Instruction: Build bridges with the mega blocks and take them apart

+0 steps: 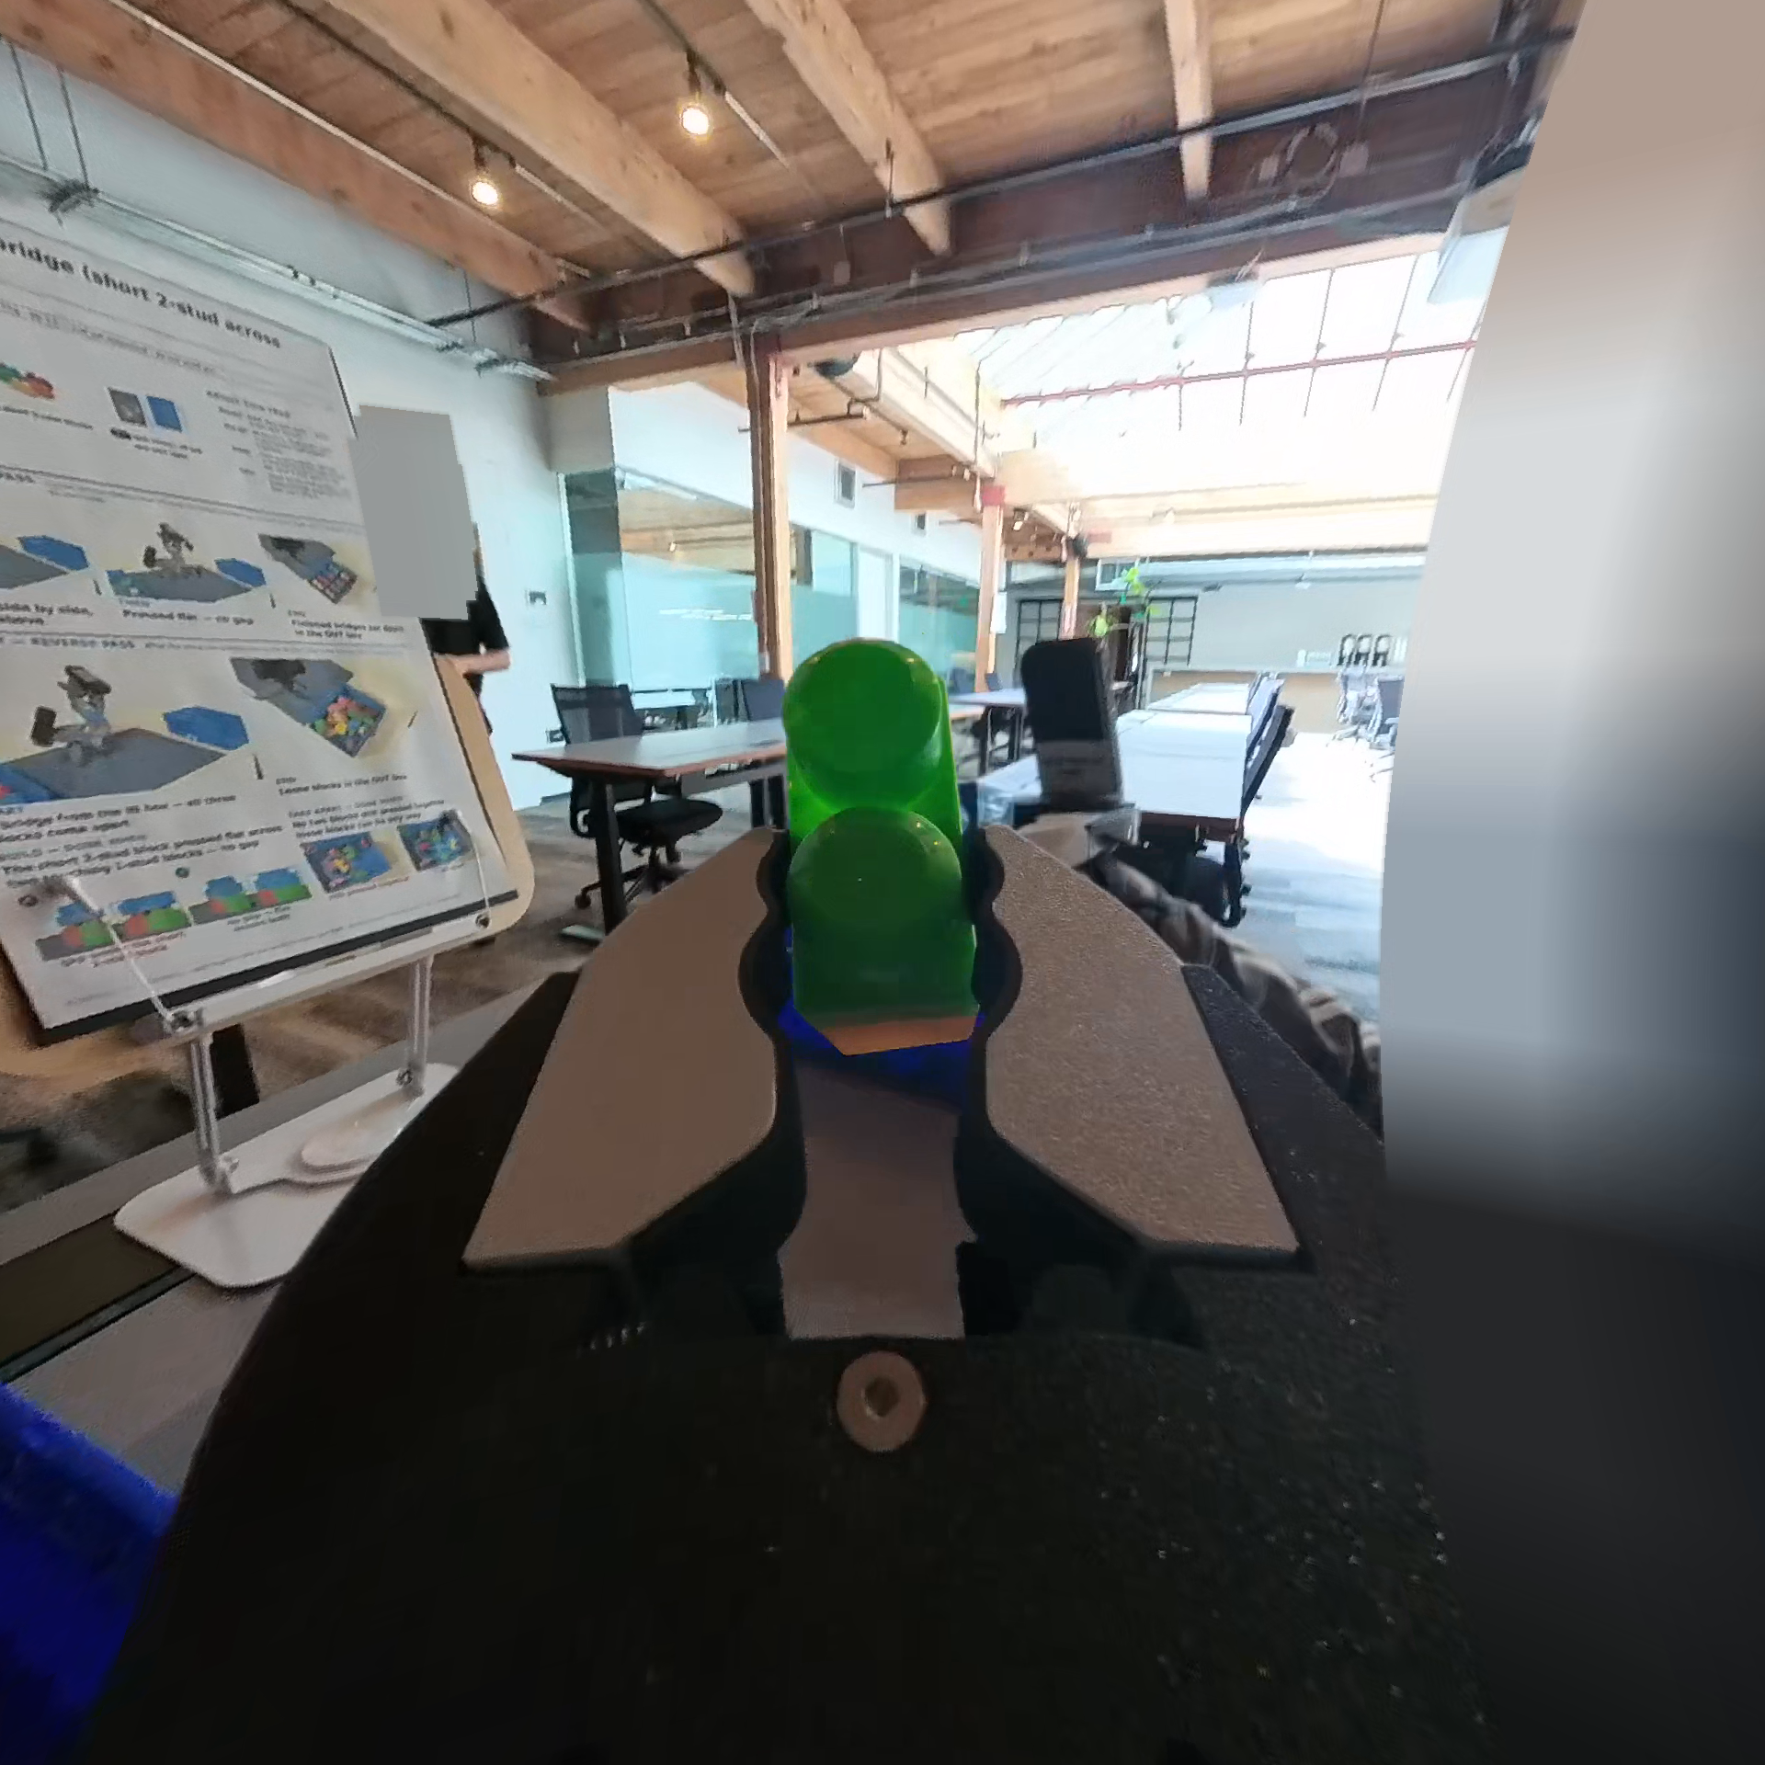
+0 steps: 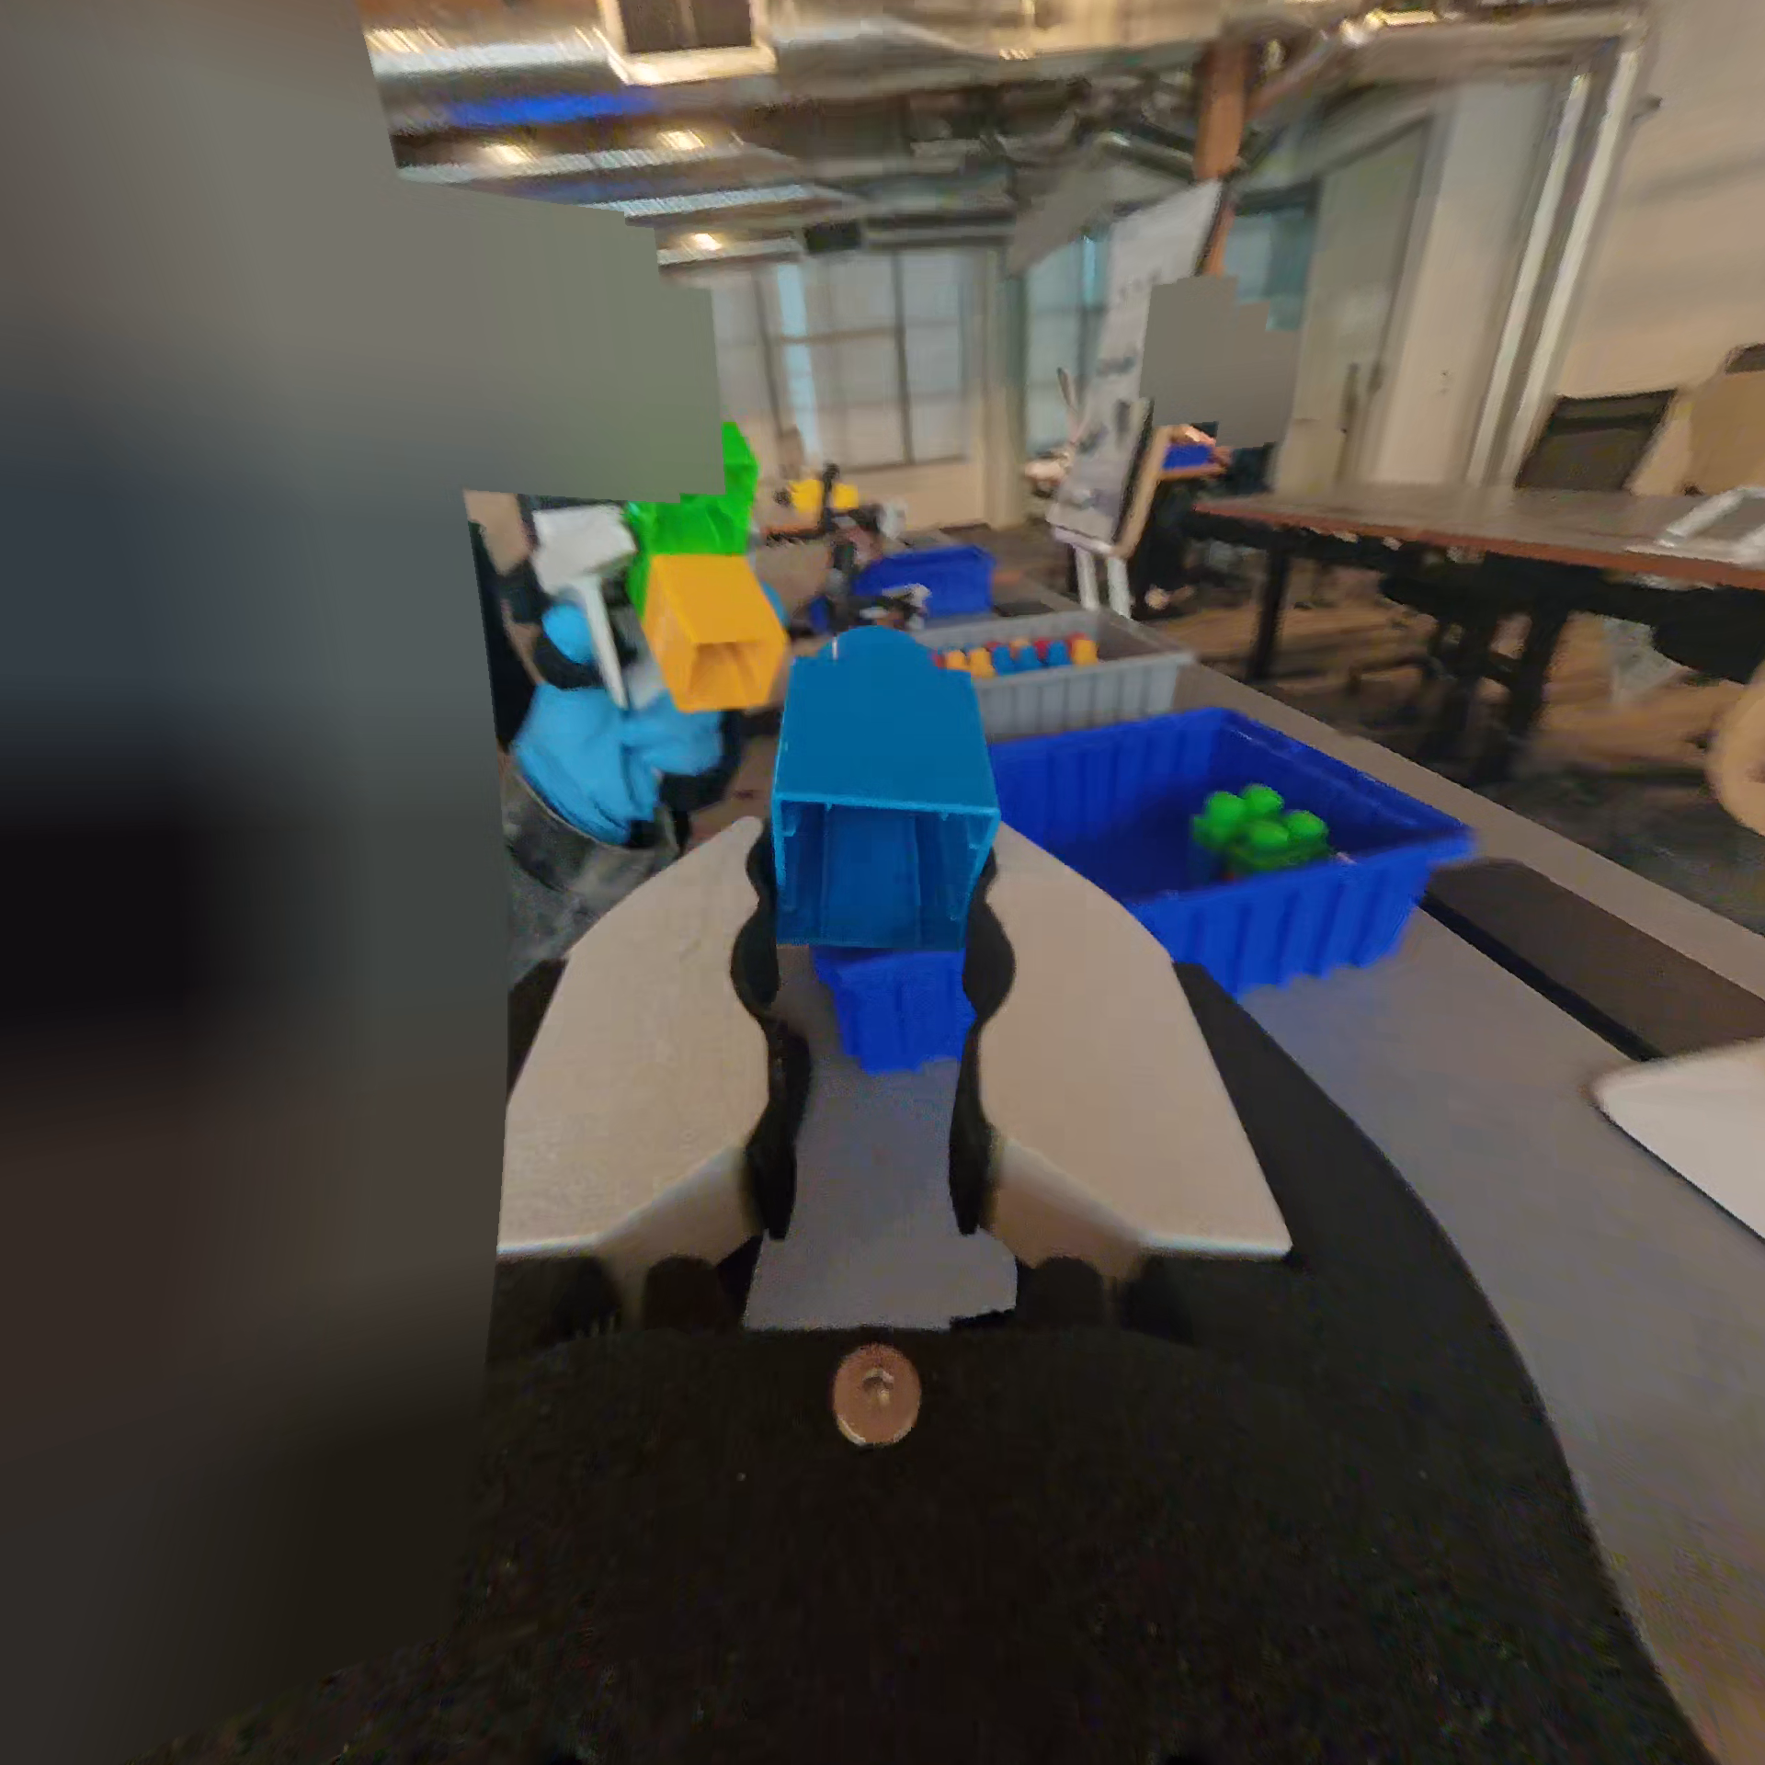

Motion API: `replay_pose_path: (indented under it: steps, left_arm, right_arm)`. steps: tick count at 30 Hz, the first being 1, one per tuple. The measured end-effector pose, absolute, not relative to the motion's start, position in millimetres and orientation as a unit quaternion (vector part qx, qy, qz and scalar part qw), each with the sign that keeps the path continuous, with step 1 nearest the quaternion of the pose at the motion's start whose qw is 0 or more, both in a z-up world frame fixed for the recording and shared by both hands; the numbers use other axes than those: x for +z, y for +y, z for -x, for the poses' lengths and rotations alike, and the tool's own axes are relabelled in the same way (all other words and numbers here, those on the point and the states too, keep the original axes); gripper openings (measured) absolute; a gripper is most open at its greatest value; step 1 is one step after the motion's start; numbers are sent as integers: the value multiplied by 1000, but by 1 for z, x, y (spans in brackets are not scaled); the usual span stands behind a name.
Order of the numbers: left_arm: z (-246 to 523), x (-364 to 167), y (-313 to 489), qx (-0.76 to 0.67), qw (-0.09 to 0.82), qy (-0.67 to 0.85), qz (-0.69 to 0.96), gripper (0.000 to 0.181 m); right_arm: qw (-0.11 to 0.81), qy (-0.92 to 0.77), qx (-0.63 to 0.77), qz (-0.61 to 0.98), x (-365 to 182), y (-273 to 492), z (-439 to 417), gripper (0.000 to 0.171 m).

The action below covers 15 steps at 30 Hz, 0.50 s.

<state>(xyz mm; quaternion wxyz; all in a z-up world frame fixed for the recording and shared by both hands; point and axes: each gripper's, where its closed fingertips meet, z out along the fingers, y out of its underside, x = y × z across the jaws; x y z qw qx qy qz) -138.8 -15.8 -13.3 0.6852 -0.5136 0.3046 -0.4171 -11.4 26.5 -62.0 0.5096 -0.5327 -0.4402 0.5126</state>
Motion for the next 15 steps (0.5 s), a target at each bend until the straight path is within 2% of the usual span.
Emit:
replay_pose_path:
  steps: [8,11,15]
  left_arm:
    - [140,-36,-9,-323,672,333,577,35]
    - [140,-45,-7,-304,663,338,595,35]
    - [141,-51,-5,-299,656,339,604,35]
  right_arm:
    - [487,-426,283,708,-109,80,-112,35]
    - [434,-406,178,784,-141,94,-180,36]
    - [311,-366,54,876,-187,94,-279,36]
